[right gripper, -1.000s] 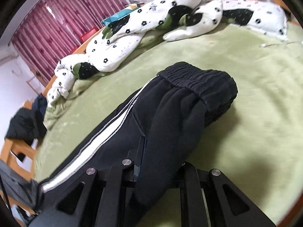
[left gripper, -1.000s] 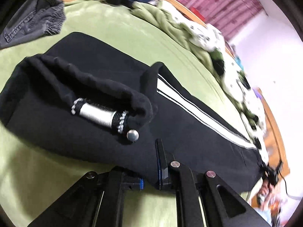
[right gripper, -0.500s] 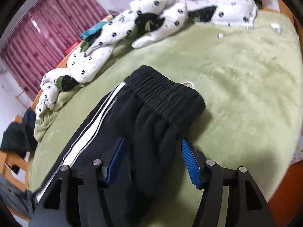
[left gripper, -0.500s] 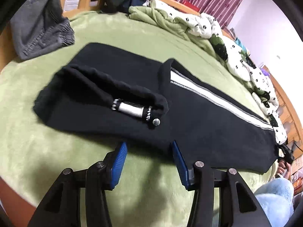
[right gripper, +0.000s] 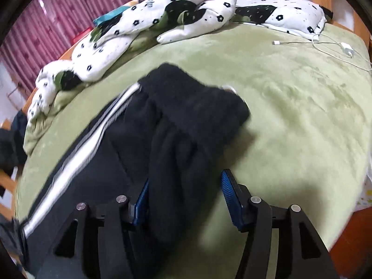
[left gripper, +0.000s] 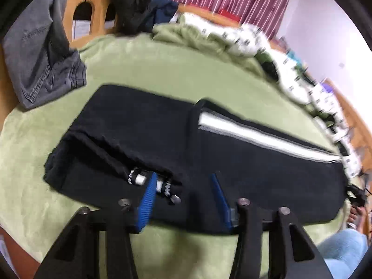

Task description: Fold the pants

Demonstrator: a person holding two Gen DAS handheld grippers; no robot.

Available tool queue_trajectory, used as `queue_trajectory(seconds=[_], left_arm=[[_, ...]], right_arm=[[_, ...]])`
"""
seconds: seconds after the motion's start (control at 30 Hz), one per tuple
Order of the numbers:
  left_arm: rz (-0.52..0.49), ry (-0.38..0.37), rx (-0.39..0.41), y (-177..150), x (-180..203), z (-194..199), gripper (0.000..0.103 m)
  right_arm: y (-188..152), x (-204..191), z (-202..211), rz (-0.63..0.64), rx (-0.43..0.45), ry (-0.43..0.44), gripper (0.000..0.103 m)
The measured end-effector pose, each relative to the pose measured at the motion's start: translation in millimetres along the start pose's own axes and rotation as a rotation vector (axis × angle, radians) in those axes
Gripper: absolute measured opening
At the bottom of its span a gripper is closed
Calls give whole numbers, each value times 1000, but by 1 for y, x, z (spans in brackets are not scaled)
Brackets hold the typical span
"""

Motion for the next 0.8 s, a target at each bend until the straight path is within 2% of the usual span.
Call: queue_trajectory(seconds=[0.03,0.1,0.2,0.3,0.37,0.4,0.47,0.5,0.53,0.57,0.6,0.67,0.77,0.8], left_arm=[[24,6,-7,2,-8,-9,9],[65,-5,26,13,-19,-12,9],[89,50,151,66,-47,0,9],[140,37,204,109,-71,3,11],[174,22,160,132,-88,-5,14],[190,9,111,139,-97,-10,15],[219,-26,62,140,-105,-14,16],[226,-38,61,137,-108,-10,28],[223,-30,66,134,-109,-7,56],[214,-6,81,127,-109,0,71],[195,2,122,121,-110,10,79],[161,-13,142,109,-108,18,79],[150,5,84,90,-111,9,79],[140,38,56,83,-114,4,79]], right_arm=[[-6,3,6,7,2,-11,57],[-16,6,19,31,5,-35,57],[-24,8,40,60,34,-83,57],[-26,-1,54,87,46,-109,57],[-29,-12,58,110,46,-119,57],[-32,-17,59,116,42,-124,57],[-38,-26,59,126,29,-124,57],[-42,-30,60,131,25,-124,57],[-46,-33,61,135,24,-127,57],[-50,-37,62,137,27,-130,57],[-52,-39,63,137,27,-129,57],[-60,-43,65,133,16,-124,57],[-70,-47,65,135,1,-127,57],[-72,-48,65,134,-4,-127,57]])
Point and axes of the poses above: each gripper's, at about its wrist camera, not at the fingertips, and z roughly against the way its jaws point, x to its right, y to its top, the point moved 8 cm from there along -z, roughly the way its jaws point, and after that the axes turned 11 degrees about -y, right-handed, at the moved point
